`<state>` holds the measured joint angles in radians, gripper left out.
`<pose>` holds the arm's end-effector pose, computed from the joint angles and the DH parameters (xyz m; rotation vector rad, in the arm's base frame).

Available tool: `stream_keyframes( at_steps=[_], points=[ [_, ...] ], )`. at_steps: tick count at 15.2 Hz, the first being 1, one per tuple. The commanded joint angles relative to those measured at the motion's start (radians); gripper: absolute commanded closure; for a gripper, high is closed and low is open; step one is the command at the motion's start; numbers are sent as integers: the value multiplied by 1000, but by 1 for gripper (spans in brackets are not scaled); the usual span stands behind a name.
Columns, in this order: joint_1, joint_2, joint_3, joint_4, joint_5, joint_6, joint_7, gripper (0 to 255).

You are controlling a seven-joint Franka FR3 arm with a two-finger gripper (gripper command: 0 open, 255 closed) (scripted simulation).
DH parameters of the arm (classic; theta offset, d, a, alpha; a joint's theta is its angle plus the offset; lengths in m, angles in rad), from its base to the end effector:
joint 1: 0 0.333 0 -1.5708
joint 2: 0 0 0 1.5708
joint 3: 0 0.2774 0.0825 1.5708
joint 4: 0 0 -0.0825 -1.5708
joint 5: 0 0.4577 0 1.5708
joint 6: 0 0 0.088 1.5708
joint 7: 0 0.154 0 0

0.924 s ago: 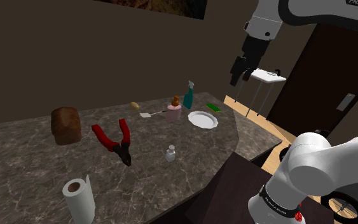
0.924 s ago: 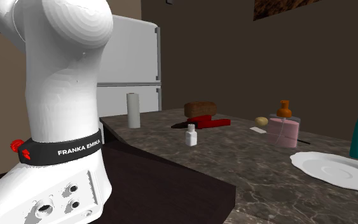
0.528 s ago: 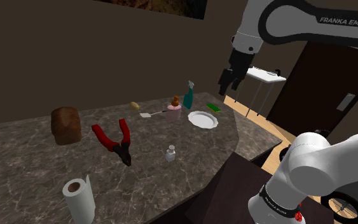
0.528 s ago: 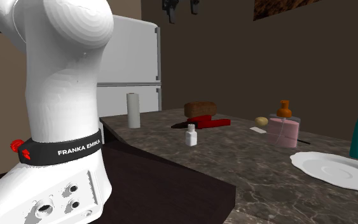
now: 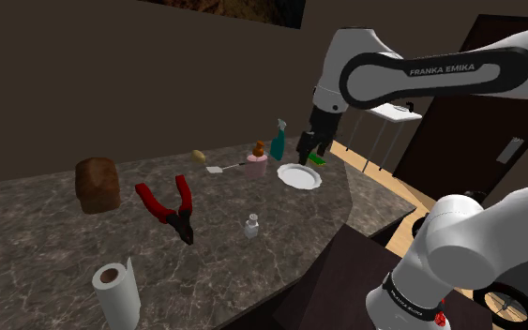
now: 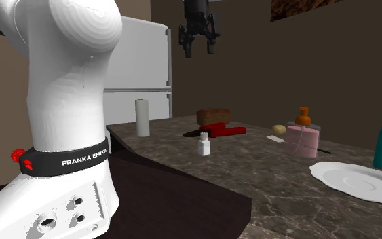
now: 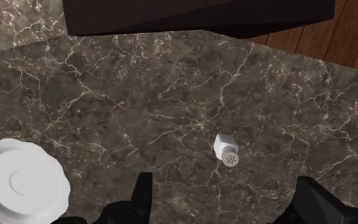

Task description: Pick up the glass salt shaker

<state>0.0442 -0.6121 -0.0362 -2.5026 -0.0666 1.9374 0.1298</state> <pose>0.4639 -0.0019 0.3921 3.0988 -0.1446 0.0771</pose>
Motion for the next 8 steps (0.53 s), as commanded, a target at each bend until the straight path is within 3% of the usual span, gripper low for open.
stream_keyframes(
  at_steps=[1, 8],
  points=[
    [6, 56, 2, -19, 5, 72, 4, 0],
    [28, 283, 9, -45, 25, 310, 10, 0]
  ],
)
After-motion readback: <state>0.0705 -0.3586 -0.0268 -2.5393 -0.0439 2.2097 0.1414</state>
